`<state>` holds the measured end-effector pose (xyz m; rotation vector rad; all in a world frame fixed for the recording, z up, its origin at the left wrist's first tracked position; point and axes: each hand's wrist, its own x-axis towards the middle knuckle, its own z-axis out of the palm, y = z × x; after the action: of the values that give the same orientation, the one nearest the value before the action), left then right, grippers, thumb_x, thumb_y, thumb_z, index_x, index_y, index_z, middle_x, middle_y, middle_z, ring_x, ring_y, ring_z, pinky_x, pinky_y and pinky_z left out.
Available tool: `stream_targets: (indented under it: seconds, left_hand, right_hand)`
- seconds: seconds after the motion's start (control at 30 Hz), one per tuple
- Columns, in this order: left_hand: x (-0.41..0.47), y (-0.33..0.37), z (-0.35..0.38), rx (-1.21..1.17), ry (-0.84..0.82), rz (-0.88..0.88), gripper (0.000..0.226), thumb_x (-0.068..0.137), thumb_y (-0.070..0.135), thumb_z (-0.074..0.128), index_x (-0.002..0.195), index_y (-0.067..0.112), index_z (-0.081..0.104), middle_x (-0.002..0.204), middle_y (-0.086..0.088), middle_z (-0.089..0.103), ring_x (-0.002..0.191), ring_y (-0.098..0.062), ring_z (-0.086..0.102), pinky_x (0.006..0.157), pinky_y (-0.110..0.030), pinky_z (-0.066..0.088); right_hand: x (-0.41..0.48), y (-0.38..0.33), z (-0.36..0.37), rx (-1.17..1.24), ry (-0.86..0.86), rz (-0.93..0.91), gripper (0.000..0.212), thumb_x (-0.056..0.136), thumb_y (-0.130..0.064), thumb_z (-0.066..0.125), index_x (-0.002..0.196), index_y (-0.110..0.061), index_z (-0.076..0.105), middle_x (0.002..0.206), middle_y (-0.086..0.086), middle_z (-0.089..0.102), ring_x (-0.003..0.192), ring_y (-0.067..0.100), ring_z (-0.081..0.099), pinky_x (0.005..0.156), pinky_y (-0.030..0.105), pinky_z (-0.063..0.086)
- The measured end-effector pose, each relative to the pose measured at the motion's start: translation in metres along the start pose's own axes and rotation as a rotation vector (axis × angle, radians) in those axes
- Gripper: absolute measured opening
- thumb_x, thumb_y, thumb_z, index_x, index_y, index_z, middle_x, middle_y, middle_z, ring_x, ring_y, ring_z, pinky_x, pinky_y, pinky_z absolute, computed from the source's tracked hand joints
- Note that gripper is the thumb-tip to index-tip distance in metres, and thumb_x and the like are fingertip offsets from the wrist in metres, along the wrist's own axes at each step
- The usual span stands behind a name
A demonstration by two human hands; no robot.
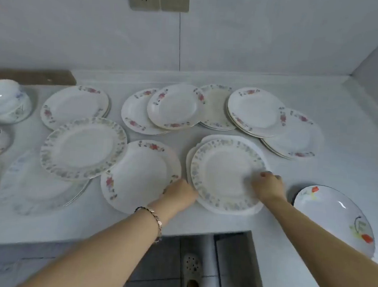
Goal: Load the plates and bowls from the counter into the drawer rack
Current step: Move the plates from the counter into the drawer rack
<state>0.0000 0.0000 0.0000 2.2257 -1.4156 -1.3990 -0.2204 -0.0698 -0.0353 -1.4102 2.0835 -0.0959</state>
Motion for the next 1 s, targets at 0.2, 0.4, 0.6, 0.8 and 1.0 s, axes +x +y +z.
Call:
stream_targets:
  seconds: [0.2,0.4,0.6,0.8,1.0]
  left_hand:
    - [0.063,0.032,0.024,-0.040,0.018,-0.205,0.053,0.087,0.022,0.051,0.134,0.000,0.039,0.134,-0.017,0.052,0.121,-0.031,0.053,0.092,-0.031,0.046]
    - [0.083,0.025,0.034,-0.044,0.160,-0.276,0.046,0.088,0.015,0.053,0.127,-0.006,0.042,0.132,-0.021,0.053,0.121,-0.032,0.053,0.089,-0.033,0.046]
    - [0.056,0.008,0.026,-0.353,0.119,-0.195,0.039,0.079,0.022,0.068,0.112,0.007,0.051,0.096,0.000,0.056,0.087,-0.017,0.056,0.051,-0.015,0.039]
    - [-0.030,-0.061,-0.004,-0.562,0.087,-0.058,0.036,0.067,0.020,0.074,0.099,0.014,0.059,0.093,0.002,0.067,0.089,-0.016,0.066,0.064,-0.025,0.057]
    - [-0.138,-0.187,-0.046,-0.528,0.178,-0.106,0.049,0.060,0.024,0.073,0.101,0.019,0.048,0.095,0.004,0.058,0.080,-0.007,0.057,0.053,-0.021,0.043]
  right_hand:
    - [0.065,-0.008,-0.003,-0.058,0.070,0.146,0.065,0.081,-0.046,0.056,0.128,-0.002,0.047,0.127,0.024,0.048,0.121,0.039,0.042,0.104,0.042,0.035]
    - [0.087,-0.005,-0.001,0.201,-0.022,0.189,0.068,0.076,-0.042,0.070,0.127,-0.002,0.050,0.121,0.018,0.061,0.102,0.035,0.061,0.065,0.028,0.042]
    - [0.053,0.010,-0.008,0.192,0.060,0.137,0.057,0.073,-0.046,0.071,0.109,-0.002,0.061,0.106,0.016,0.068,0.083,0.031,0.060,0.074,0.038,0.051]
    - [-0.044,-0.011,-0.001,0.191,0.087,-0.016,0.051,0.072,-0.048,0.071,0.097,-0.005,0.061,0.088,0.008,0.066,0.082,0.032,0.062,0.068,0.034,0.048]
    - [-0.188,-0.043,0.066,0.246,-0.041,-0.095,0.045,0.070,-0.048,0.073,0.091,-0.010,0.060,0.081,0.004,0.066,0.069,0.021,0.061,0.057,0.027,0.046]
